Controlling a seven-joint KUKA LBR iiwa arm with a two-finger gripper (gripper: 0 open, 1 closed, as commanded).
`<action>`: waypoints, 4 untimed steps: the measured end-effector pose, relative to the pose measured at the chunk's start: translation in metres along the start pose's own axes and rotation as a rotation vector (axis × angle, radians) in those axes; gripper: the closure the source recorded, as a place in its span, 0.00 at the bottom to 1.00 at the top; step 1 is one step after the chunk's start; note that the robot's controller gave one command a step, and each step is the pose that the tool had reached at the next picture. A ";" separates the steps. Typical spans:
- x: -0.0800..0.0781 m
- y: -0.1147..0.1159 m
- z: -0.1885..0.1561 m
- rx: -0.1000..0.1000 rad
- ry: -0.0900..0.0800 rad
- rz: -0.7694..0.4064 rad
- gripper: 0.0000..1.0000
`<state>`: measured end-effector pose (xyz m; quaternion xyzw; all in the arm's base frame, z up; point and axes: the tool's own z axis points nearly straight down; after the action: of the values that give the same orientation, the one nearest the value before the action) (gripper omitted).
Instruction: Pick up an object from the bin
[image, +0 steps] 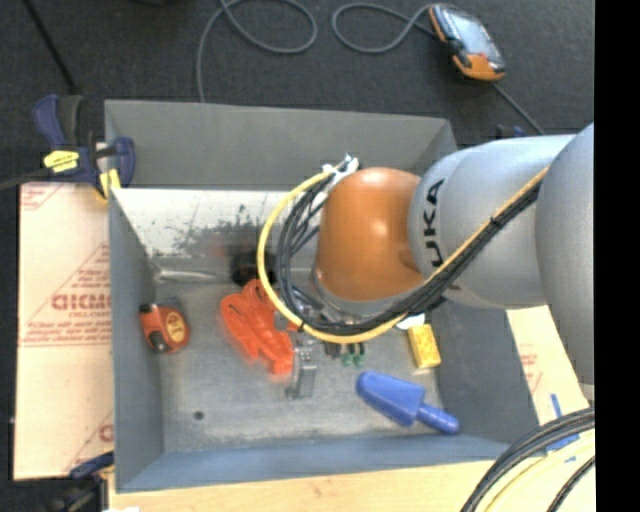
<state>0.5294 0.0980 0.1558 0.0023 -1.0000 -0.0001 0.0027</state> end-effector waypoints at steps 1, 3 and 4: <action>-0.002 0.000 -0.004 -0.001 -0.008 0.003 0.00; -0.038 -0.004 0.060 0.000 -0.010 -0.014 0.00; -0.055 -0.005 0.080 0.000 -0.010 -0.109 0.00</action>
Offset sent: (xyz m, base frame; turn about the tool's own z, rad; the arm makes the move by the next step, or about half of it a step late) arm 0.0128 -0.0054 -0.0678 0.1522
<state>0.5837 0.0928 0.0756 0.0568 -0.9984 0.0000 -0.0025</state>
